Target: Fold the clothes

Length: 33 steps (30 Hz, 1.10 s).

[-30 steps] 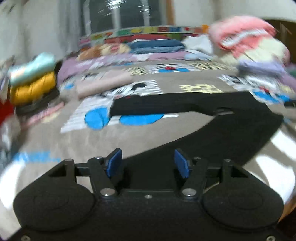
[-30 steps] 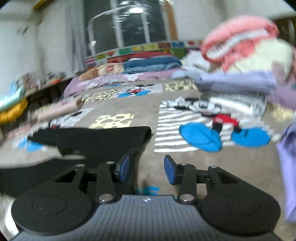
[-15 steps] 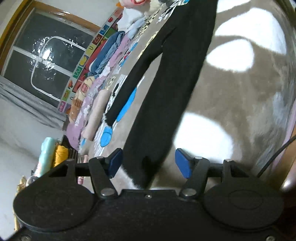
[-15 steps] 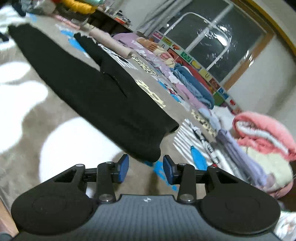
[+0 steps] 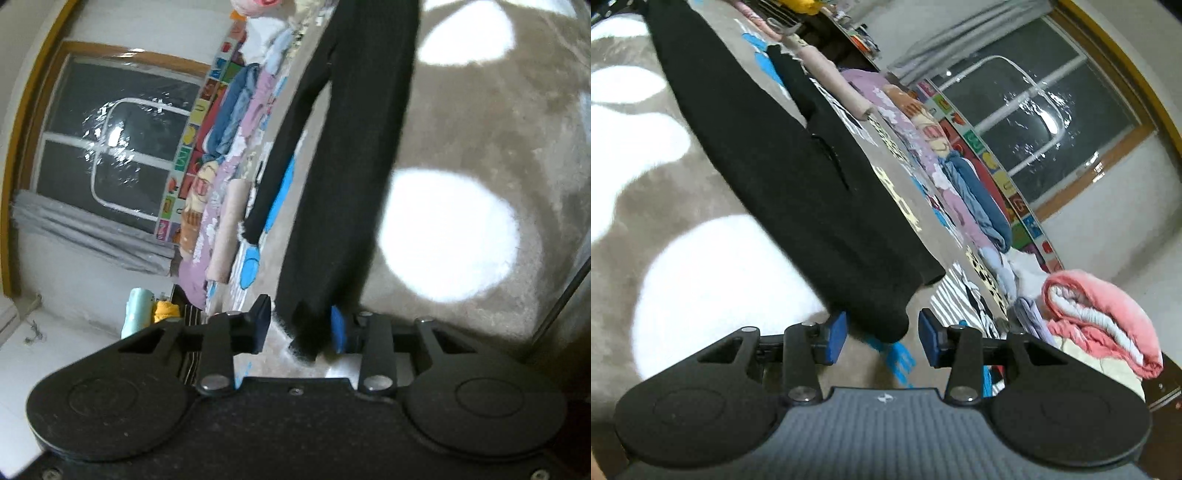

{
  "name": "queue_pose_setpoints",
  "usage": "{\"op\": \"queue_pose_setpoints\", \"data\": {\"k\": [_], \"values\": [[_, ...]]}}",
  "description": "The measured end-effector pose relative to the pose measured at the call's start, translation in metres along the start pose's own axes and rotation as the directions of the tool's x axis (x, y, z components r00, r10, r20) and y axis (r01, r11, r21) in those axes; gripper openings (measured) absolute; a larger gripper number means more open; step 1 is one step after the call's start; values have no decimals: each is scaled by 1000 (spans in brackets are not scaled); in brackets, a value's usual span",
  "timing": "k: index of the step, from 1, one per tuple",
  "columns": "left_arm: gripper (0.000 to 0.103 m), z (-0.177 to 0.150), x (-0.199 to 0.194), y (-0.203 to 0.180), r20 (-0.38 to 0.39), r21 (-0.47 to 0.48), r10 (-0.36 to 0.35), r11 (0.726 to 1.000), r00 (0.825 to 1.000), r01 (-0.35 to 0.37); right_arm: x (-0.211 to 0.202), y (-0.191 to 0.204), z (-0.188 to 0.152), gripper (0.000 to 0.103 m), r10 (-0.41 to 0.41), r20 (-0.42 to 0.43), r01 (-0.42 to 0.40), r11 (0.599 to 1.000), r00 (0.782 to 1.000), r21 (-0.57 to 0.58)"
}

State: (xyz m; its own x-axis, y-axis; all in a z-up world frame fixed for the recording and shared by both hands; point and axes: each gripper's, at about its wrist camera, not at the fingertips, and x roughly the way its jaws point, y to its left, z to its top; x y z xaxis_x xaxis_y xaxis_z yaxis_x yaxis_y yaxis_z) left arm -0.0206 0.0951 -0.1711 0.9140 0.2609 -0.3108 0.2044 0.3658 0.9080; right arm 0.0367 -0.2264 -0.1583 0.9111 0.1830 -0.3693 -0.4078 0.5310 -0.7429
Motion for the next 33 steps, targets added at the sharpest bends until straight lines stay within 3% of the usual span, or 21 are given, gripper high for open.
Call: {"op": "queue_pose_setpoints", "data": {"k": [4,5,6,7,8,9,12,19,24,33], "values": [[34,2,2,11,12,-79,9,997,1000,-8,-1,2,1,41,6,28,-5,999,1000,-42],[27,2,3,15,16,-99,9,995,1000,-7,-2,3,2,41,10,36,-8,998,999,-55],[12,3,5,18,15,-118,5,993,1000,-4,-1,3,2,41,19,43,-16,998,999,-63],[6,5,8,21,15,-136,2,991,1000,0,0,0,3,37,48,44,-45,998,998,-52],[5,6,9,24,15,-155,-1,988,1000,4,1,-3,3,23,81,43,-79,996,996,-36],[5,7,9,27,19,-176,-3,984,1000,6,1,-6,3,17,113,42,-113,993,993,-21],[4,13,14,40,26,-241,-2,971,1000,8,-1,-25,8,12,114,71,-120,990,991,73],[4,39,61,70,21,-292,45,956,999,-37,21,-70,22,11,93,113,-121,955,989,271],[4,52,95,92,25,-355,49,934,998,-37,58,-91,25,10,96,109,-128,928,989,349],[3,74,157,110,34,-374,13,927,999,1,107,-102,35,4,98,71,-119,893,993,434]]}}
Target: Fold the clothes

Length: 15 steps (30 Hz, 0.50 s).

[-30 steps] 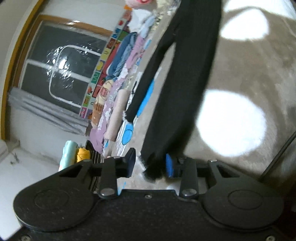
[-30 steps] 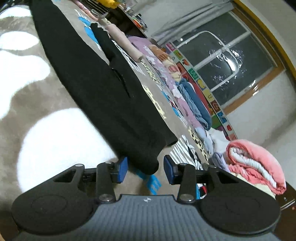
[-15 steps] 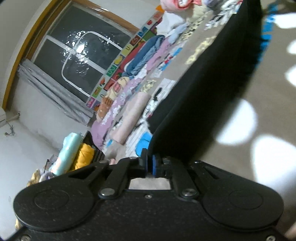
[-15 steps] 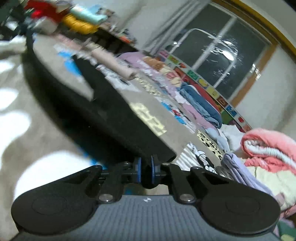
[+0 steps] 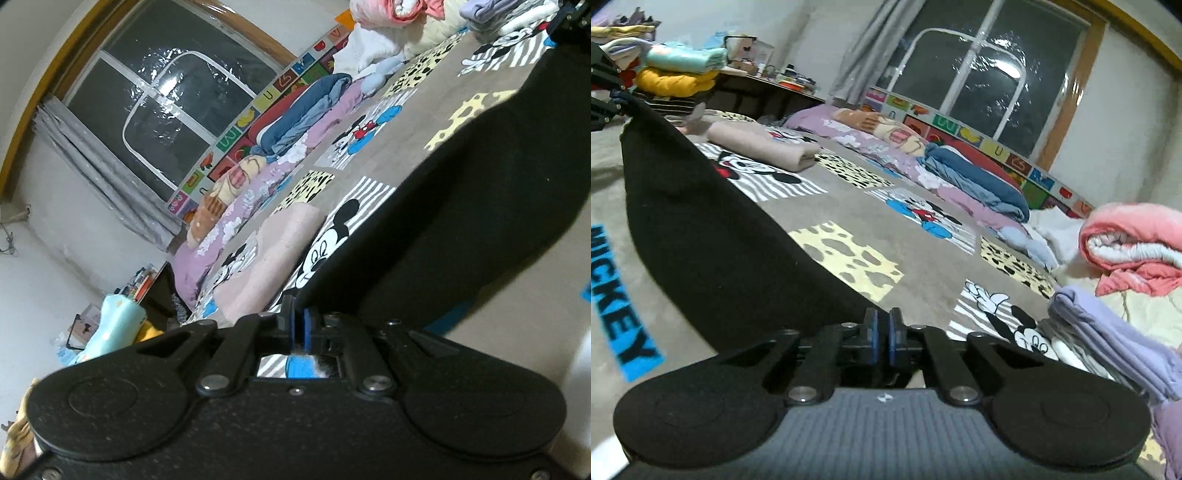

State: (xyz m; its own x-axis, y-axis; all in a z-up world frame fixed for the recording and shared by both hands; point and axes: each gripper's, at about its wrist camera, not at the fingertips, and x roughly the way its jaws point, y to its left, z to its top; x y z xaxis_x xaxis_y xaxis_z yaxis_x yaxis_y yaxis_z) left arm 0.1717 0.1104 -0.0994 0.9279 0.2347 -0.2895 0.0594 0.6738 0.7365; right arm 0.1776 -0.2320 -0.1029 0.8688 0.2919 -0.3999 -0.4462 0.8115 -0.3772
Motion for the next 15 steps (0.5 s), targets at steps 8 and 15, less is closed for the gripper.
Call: {"op": "queue_pose_setpoints", "data": {"k": [8,15], "values": [[3,4,28,0,-22,-14,-74,997,997,74,20,-14,0,1,99,-15,-97,989,995,109],[3,-5,34,-2,-26,-56,-90,995,996,88,-5,-78,-33,64,300,92,-308,835,950,456]]}}
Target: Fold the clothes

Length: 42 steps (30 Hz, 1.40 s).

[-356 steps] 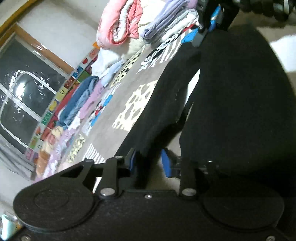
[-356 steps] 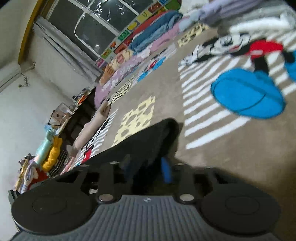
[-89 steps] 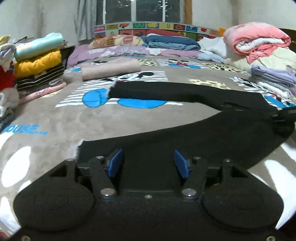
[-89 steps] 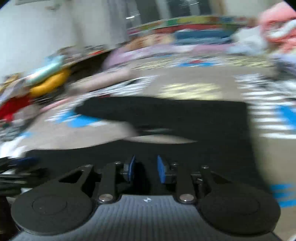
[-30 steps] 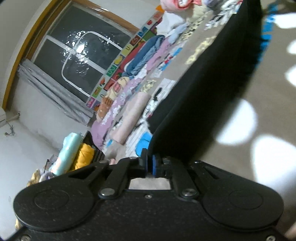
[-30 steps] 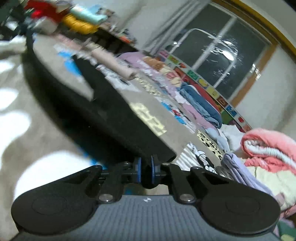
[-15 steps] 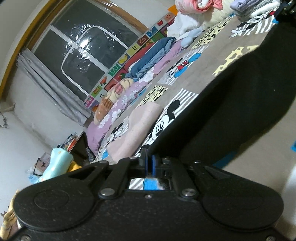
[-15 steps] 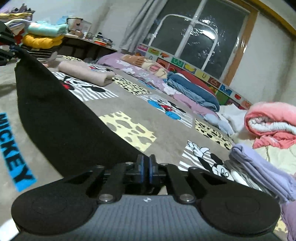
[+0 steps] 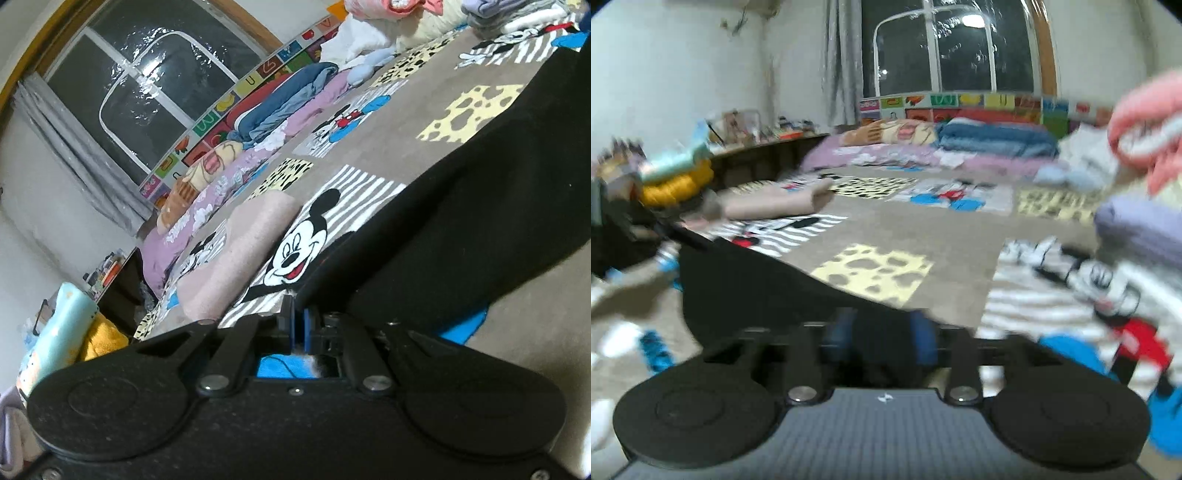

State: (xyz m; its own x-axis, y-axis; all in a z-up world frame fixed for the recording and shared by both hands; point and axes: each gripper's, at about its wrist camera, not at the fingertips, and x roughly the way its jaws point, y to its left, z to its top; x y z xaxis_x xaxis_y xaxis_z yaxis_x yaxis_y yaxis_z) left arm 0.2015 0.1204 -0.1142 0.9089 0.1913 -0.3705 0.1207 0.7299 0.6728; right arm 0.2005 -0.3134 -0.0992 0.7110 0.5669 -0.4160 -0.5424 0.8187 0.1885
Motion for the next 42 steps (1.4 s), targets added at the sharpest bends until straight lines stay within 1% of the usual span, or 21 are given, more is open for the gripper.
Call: {"op": "queue_pose_setpoints", "data": {"k": [1,2,3,5,7,9,11,12,14,16,18,20,25,30,34,36,37,39,40,42], "values": [[3,0,-1,-1,2,-7,-1,1000,1000,1,-2,-7,-4,64,25,-9,-24,999,1000,46],[3,-1,-1,0,2,-12,-4,1000,1000,4,-2,-9,-6,64,42,-13,-41,997,999,62],[3,-1,-1,0,2,-17,-7,1000,1000,7,-3,-11,-8,60,58,-16,-57,996,998,71],[3,-1,0,2,1,-27,-11,1000,1000,11,-5,-10,-10,58,72,-13,-71,996,997,60],[3,-1,-1,3,2,-44,-17,999,1000,17,-9,-9,-14,53,92,-15,-91,995,996,47],[3,0,-1,7,3,-64,-30,997,1000,30,-10,-11,-16,21,138,-27,-136,988,990,65],[3,4,-1,13,9,-88,-42,995,999,43,-12,-9,-15,19,167,-11,-166,983,986,73],[3,8,-2,17,14,-103,-48,994,999,49,-13,-7,-13,18,158,4,-158,985,987,72],[3,17,0,27,27,-135,-65,989,998,68,-13,-12,-9,17,136,41,-140,984,990,110],[3,26,6,34,32,-146,-71,986,997,75,-11,-21,-4,17,111,76,-122,979,991,165],[3,30,14,40,31,-165,-87,982,996,91,-3,-27,0,17,86,90,-103,973,992,204],[3,33,24,41,24,-169,-103,980,994,106,5,-30,2,16,63,87,-81,972,994,220],[3,32,49,37,-28,-148,-152,978,988,146,21,-40,0,16,25,72,-42,966,997,256],[3,26,57,41,-65,-178,-199,967,978,184,34,-47,1,16,7,64,-24,964,998,266],[3,27,56,49,-72,-229,-238,949,969,216,46,-51,5,16,4,28,-11,967,1000,256],[3,26,59,53,-77,-264,-258,937,963,230,54,-53,4,16,-10,-5,11,969,1000,248],[3,25,62,54,-80,-299,-272,925,959,237,58,-53,4,16,-15,-20,19,970,1000,244],[10,20,69,59,-85,-375,-287,896,954,237,63,-53,4,16,-27,-39,35,969,999,245],[14,17,72,61,-85,-413,-296,879,951,237,66,-54,3,16,-34,-48,45,967,998,249],[15,9,74,74,-68,-502,-318,830,946,243,66,-54,2,21,-53,-53,65,965,997,254]]}}
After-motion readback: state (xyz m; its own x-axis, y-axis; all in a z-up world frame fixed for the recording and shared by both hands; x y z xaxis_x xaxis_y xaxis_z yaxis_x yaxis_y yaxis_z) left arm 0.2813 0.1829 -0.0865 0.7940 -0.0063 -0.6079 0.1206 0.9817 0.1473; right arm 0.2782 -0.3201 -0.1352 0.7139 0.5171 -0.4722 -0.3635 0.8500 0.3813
